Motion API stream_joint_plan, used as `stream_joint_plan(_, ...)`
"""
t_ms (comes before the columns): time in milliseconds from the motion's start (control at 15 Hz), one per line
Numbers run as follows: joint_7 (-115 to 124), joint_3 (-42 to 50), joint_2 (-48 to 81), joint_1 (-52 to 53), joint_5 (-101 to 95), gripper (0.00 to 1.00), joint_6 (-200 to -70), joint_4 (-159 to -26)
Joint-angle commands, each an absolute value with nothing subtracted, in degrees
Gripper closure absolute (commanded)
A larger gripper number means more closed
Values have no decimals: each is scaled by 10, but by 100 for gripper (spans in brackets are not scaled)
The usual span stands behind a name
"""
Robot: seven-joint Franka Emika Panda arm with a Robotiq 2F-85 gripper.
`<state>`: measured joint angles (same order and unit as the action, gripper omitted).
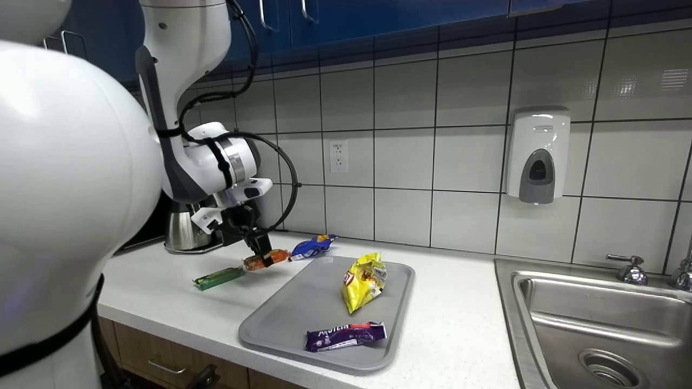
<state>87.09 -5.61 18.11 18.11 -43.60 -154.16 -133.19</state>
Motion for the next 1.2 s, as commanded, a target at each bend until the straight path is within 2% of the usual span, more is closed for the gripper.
stream_joint_plan(0, 872, -60, 189, 193, -431, 83, -1510, -1315)
stream_joint_plan(1133, 847, -43, 264, 218, -405, 83, -1508, -1259)
